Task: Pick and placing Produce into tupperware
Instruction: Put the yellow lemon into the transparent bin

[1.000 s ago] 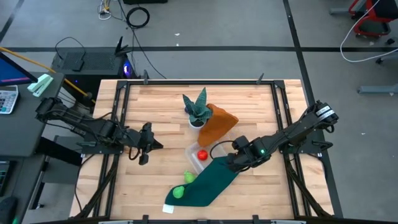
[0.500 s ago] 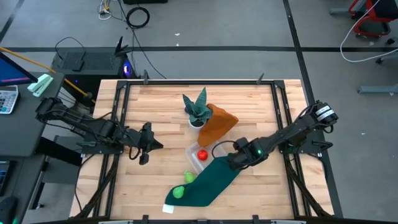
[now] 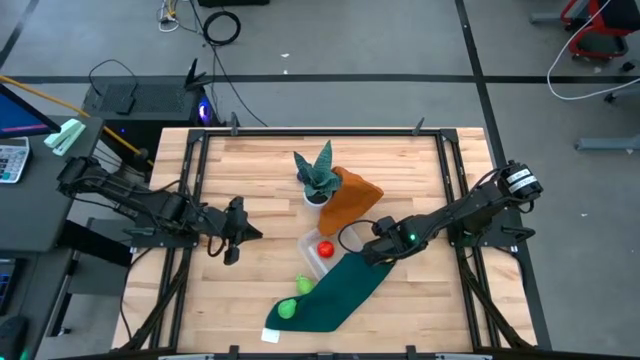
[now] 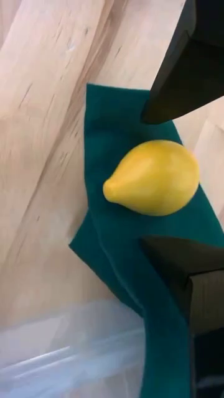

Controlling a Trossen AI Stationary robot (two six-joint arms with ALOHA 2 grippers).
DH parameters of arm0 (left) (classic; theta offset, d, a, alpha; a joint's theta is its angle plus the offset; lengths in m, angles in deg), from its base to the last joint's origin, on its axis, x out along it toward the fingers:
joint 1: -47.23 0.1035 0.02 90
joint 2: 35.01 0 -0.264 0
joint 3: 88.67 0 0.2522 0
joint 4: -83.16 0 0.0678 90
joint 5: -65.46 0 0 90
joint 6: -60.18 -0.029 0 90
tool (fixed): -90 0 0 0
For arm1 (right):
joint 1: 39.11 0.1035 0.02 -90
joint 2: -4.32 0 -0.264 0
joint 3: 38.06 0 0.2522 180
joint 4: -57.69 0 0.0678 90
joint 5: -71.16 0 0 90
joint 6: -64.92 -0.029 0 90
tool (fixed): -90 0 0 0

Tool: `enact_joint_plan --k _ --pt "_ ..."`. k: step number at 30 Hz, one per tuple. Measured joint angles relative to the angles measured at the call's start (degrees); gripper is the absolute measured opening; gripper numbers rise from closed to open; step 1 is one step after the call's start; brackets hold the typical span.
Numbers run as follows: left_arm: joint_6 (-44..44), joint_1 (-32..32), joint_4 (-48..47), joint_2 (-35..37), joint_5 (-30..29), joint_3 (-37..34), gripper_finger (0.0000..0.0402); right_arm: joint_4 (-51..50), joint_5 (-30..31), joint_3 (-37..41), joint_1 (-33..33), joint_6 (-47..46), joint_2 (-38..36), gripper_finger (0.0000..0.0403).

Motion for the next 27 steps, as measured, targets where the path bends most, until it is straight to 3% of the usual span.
enact_joint_plan --k 27 --pt "-0.07 0.00 0.00 -0.02 0.00 0.01 0.0026 0.27 -2.59 0.41 -0.21 0.76 0.79 0.0268"
